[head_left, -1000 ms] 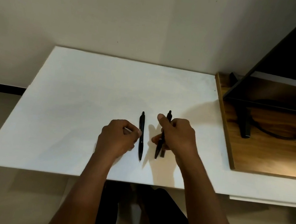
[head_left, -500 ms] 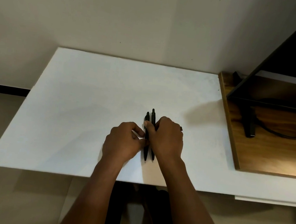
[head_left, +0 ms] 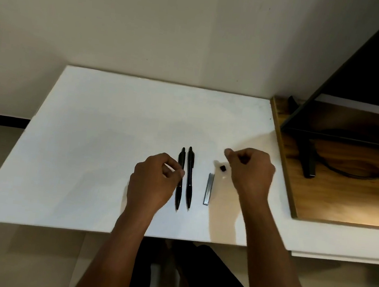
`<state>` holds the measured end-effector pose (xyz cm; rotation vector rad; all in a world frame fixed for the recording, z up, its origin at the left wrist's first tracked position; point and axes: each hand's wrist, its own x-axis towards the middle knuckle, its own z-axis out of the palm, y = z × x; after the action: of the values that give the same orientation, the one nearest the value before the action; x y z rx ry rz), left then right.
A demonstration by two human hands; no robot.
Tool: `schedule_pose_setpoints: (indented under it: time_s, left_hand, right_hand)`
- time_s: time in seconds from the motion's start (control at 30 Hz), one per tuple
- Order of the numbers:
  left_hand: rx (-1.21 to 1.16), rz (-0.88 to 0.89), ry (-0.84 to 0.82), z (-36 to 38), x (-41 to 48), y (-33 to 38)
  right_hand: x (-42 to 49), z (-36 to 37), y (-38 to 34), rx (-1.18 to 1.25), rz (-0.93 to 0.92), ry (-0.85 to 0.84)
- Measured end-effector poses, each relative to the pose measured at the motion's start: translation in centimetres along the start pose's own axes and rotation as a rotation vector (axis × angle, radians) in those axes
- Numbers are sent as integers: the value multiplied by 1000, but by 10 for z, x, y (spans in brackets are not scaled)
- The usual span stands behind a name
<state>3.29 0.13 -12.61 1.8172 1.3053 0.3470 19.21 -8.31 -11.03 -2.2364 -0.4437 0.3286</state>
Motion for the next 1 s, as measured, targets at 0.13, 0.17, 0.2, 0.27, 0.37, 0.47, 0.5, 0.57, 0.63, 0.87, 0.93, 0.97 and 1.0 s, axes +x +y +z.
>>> schedule_pose_setpoints:
  time_s: [0.13,0.17,0.2,0.27,0.37,0.47,0.5,0.57,0.63,0.87,0.93,0.97,1.0]
  left_hand:
    - [56,106,75,9,-10,17]
    - [100,128,91,14,-14,22]
    - [160,148,109,20,-18,26]
    - [264,180,131,31,-26,32]
    - [357,187,120,42,-31,32]
    - [419,184,116,45,-33,31]
    - [434,183,125,46,-34,32]
    - [462,176,145,49,-38,34]
    - [474,176,141,53,-41,37]
    - [458,162,162,56,-40,36]
    - [409,156,175,52,-37,38]
    - [370,158,186,50,-35,38]
    - [331,168,200,48,-33,38]
  right_hand:
    - [9,-17,25,-94,-12,-80]
    - [10,-17,28,-137,-54,-136]
    - [10,-17,29,-171,-100,-188]
    - [10,-16,27,-222,-197,-264]
    - [5,-9,25,-287,-305,-325]
    - [1,-1,23,-345,-335,-301]
    - [1,1,22,-361,-331,-283]
    - [0,5,20,-413,-314,-255]
    - [-2,6,18,-430,-275,-238]
    - [-2,6,24,-290,-102,-201]
    - [1,0,26,-63,27,-200]
    - [1,-5,24,119,116,-218]
    - [1,-10,21,310,206,-255]
